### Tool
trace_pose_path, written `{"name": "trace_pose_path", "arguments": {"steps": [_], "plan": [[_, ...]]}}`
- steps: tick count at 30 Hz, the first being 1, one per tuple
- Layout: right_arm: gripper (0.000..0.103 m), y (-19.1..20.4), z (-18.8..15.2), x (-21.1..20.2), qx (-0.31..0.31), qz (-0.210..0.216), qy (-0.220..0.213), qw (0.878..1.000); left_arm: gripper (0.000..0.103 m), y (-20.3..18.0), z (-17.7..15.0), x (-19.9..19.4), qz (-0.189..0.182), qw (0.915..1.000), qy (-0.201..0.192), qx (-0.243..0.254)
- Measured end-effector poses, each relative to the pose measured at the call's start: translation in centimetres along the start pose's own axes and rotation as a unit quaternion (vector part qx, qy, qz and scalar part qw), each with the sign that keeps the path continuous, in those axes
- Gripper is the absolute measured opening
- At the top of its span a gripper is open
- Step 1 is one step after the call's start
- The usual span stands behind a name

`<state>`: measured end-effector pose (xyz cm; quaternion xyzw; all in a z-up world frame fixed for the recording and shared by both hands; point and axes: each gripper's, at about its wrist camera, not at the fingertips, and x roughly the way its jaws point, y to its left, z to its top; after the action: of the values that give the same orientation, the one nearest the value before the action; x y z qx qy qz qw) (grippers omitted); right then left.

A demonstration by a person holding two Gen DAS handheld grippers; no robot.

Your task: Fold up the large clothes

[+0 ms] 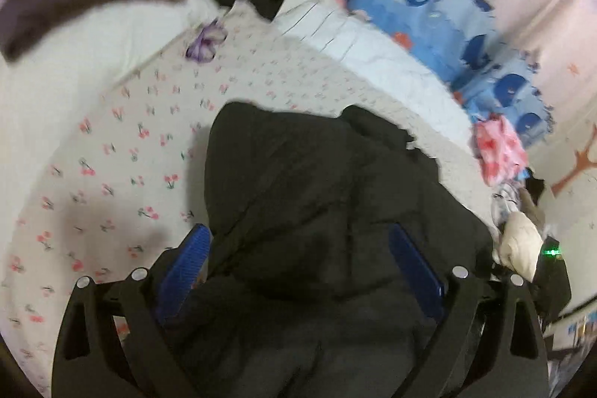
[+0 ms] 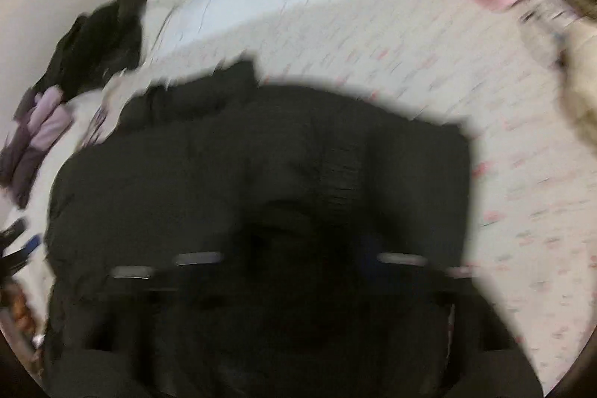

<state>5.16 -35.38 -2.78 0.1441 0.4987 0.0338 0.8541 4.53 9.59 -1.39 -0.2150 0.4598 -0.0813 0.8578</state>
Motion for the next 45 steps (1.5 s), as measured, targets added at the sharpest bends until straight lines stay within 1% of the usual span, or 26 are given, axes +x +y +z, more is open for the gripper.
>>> {"name": "trace_pose_path", "arguments": {"steps": [2, 3, 4, 6, 7, 8, 9, 10, 11, 12, 13, 14, 16, 18, 19, 21, 23, 25, 28, 31, 33, 36, 37, 40, 42, 45], "plan": [[0.009, 1.7, -0.1, -1.2, -0.042, -0.009, -0.029, 0.999, 0.092, -0.3, 0.0, 1.4, 0.017, 0.9997, 0.015, 0.009], [0.008, 2.2, -0.1, -2.5, -0.054, -0.005, -0.050, 0.997, 0.092, -0.8, 0.1, 1.4, 0.018, 0.9997, 0.006, 0.016], [0.008, 2.4, 0.1, -4.0, -0.058, 0.000, -0.073, 0.996, 0.092, -1.2, 0.3, 0.5, 0.014, 0.9992, -0.022, 0.030], [0.008, 2.0, 0.5, -7.4, -0.055, -0.001, -0.130, 0.990, 0.093, -1.8, 0.7, -0.4, 0.007, 0.9974, -0.053, 0.049], [0.008, 1.7, 0.5, -8.1, -0.051, -0.007, -0.141, 0.989, 0.095, -2.2, 0.8, -0.7, 0.006, 0.9959, -0.066, 0.061], [0.008, 1.1, 0.5, -8.3, -0.046, -0.016, -0.143, 0.989, 0.096, -2.4, 0.9, -0.4, 0.008, 0.9954, -0.066, 0.068], [0.009, 0.3, 0.6, -7.6, -0.039, -0.028, -0.137, 0.989, 0.096, -2.6, 1.0, 0.3, 0.013, 0.9954, -0.057, 0.076], [0.009, -0.7, 0.4, -6.0, -0.033, -0.047, -0.118, 0.991, 0.096, -2.6, 1.1, 1.7, 0.022, 0.9956, -0.038, 0.082], [0.009, -1.3, 0.0, -4.4, -0.031, -0.059, -0.096, 0.993, 0.096, -2.4, 0.9, 3.7, 0.034, 0.9959, -0.008, 0.084], [0.014, -2.1, -0.5, -2.1, -0.027, -0.070, -0.064, 0.995, 0.096, -2.0, 0.7, 5.6, 0.046, 0.9955, 0.022, 0.081], [0.023, -2.9, -1.0, 0.0, -0.025, -0.078, -0.033, 0.996, 0.096, -1.4, 0.4, 6.9, 0.054, 0.9947, 0.044, 0.076], [0.035, -3.7, -1.7, 1.8, -0.026, -0.074, -0.010, 0.997, 0.096, -0.8, 0.1, 8.2, 0.053, 0.9938, 0.067, 0.070], [0.042, -4.5, -2.0, 1.6, -0.009, -0.061, -0.010, 0.998, 0.096, 0.5, -0.1, 8.3, 0.038, 0.9951, 0.083, 0.037], [0.064, -5.1, -2.1, -0.8, 0.005, -0.044, -0.013, 0.999, 0.096, 1.1, -0.1, 6.6, 0.033, 0.9958, 0.082, 0.024], [0.067, -5.2, -2.4, -2.7, 0.004, -0.038, -0.022, 0.999, 0.096, 1.3, -0.3, 5.1, 0.023, 0.9959, 0.082, 0.031], [0.085, -5.5, -4.2, -7.7, -0.001, -0.022, -0.044, 0.999, 0.096, 1.9, -1.0, 2.0, 0.007, 0.9948, 0.085, 0.055], [0.093, -6.7, -6.9, -11.3, -0.003, -0.001, -0.039, 0.999, 0.096, 3.3, -2.3, -1.5, -0.008, 0.9923, 0.097, 0.076], [0.095, -8.1, -10.7, -13.7, 0.002, 0.036, -0.006, 0.999, 0.096, 5.5, -4.2, -5.2, -0.024, 0.9894, 0.117, 0.083], [0.095, -9.5, -16.3, -16.5, 0.029, 0.101, 0.033, 0.994, 0.096, 9.7, -7.7, -10.0, -0.050, 0.9854, 0.148, 0.067], [0.095, -11.1, -21.1, -17.6, 0.052, 0.134, 0.058, 0.988, 0.096, 13.3, -11.6, -13.6, -0.072, 0.9829, 0.163, 0.048], [0.095, -11.7, -23.1, -17.7, 0.077, 0.174, 0.061, 0.980, 0.096, 15.4, -13.8, -14.6, -0.093, 0.9786, 0.181, 0.027], [0.095, -11.7, -25.2, -17.0, 0.114, 0.222, 0.076, 0.965, 0.096, 16.9, -17.0, -14.9, -0.119, 0.9705, 0.210, 0.002], [0.095, -11.6, -25.5, -16.7, 0.119, 0.232, 0.080, 0.962, 0.096, 17.0, -18.0, -15.0, -0.139, 0.9672, 0.213, -0.007], [0.095, -10.7, -26.7, -15.9, 0.140, 0.290, 0.093, 0.942, 0.096, 15.6, -19.5, -15.0, -0.183, 0.9599, 0.213, -0.004], [0.095, -9.7, -26.8, -15.6, 0.139, 0.313, 0.091, 0.935, 0.096, 14.6, -19.9, -14.8, -0.193, 0.9580, 0.212, 0.003], [0.096, -8.5, -26.5, -14.7, 0.140, 0.324, 0.090, 0.931, 0.096, 13.3, -19.6, -13.7, -0.180, 0.9629, 0.201, -0.003]]}}
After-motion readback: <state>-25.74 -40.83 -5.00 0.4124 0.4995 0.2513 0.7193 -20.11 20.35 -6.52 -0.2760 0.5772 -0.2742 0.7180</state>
